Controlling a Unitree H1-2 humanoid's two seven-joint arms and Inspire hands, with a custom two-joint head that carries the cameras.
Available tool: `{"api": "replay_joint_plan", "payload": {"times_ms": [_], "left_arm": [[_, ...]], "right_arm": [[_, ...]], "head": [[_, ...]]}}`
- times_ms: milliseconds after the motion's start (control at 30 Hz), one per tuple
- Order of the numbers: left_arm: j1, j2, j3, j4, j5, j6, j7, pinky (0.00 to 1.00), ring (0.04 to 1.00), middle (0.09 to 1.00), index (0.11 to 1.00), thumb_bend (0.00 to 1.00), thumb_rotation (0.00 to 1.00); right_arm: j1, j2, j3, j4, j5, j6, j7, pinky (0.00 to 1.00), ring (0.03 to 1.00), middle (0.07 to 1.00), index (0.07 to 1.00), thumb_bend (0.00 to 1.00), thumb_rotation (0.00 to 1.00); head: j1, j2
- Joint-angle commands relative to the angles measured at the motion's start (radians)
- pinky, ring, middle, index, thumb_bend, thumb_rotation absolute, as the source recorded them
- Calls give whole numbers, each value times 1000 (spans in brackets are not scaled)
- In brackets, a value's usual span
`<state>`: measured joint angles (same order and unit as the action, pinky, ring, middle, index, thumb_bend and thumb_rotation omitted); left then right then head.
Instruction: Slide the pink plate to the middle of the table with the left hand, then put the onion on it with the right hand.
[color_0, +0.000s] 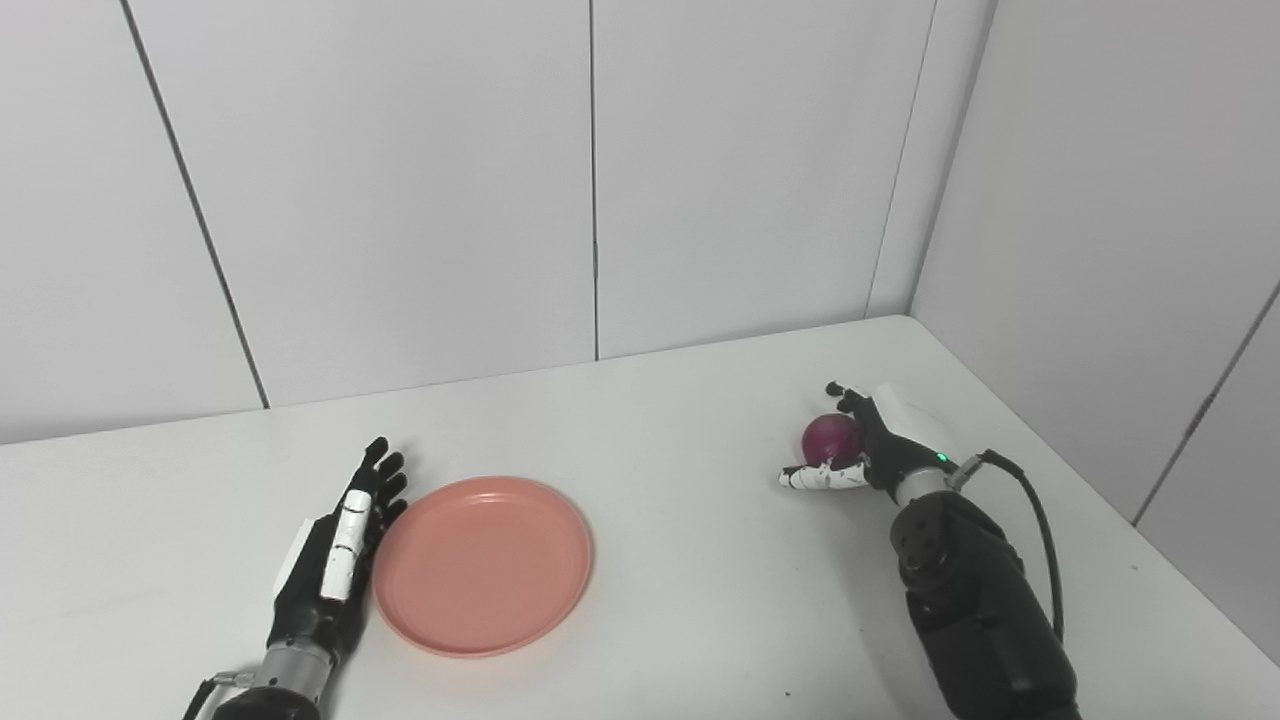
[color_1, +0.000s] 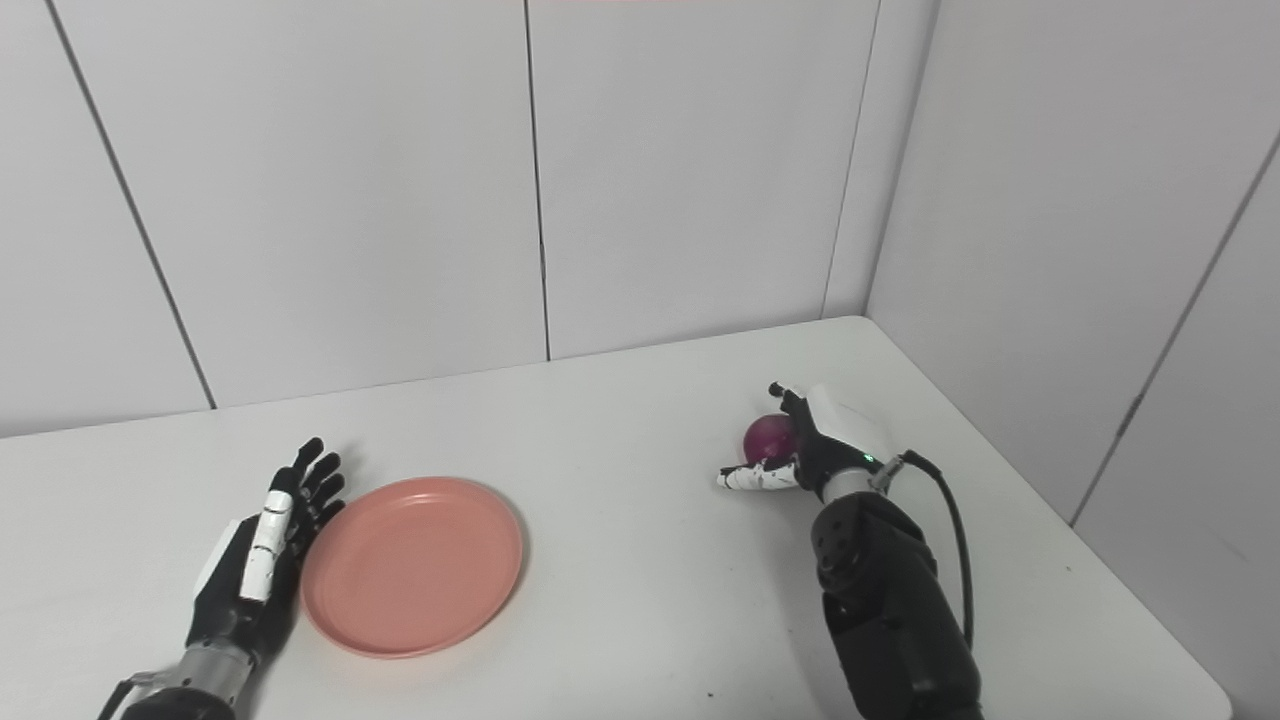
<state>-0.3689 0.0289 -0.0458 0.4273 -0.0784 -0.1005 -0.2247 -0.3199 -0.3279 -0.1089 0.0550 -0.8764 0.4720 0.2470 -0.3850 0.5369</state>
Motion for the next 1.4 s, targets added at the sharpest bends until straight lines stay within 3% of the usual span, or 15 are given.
{"api": "replay_joint_plan", "payload": {"times_ms": [0,167,267,500,633,833,900,967,1100,1367], "left_arm": [[-13,6,-4,-29,5,-27,0,957,975,976,981,655,1000],[-11,4,-5,-36,6,-21,2,952,973,974,981,652,1000],[-9,2,-6,-43,7,-15,3,954,974,974,982,653,1000],[-5,1,-8,-56,5,-9,2,949,970,972,980,649,1000],[-4,2,-12,-64,6,-1,0,955,975,977,982,648,1000],[0,-2,-15,-81,5,13,3,960,976,979,982,646,1000],[1,-2,-17,-85,6,16,4,961,976,978,981,639,1000],[1,-2,-17,-84,6,13,4,960,976,978,982,636,1000],[0,-3,-16,-82,5,9,6,956,974,975,980,637,1000],[1,-3,-19,-93,6,23,7,962,976,978,981,637,1000]], "right_arm": [[-48,-16,8,-13,8,-4,-50,662,750,805,850,824,342],[-46,-30,39,16,37,-10,-97,673,763,799,832,803,210],[-41,-40,58,23,53,-14,-119,626,728,776,816,790,130],[-33,-62,93,19,86,-11,-141,594,710,759,795,782,77],[-33,-67,101,22,92,-6,-151,494,620,708,781,753,15],[-31,-68,98,29,111,-6,-181,426,568,677,754,675,0],[-33,-62,92,33,117,-4,-188,345,477,580,726,589,0],[-33,-59,89,33,129,-5,-195,367,425,547,699,529,0],[-33,-53,81,35,163,-8,-219,422,423,535,649,518,0],[-30,-49,86,37,188,-39,-310,348,387,502,563,512,0]], "head": [[1,1],[3,4],[2,4],[4,11],[5,14],[11,19],[11,19],[11,19],[11,19],[12,17]]}}
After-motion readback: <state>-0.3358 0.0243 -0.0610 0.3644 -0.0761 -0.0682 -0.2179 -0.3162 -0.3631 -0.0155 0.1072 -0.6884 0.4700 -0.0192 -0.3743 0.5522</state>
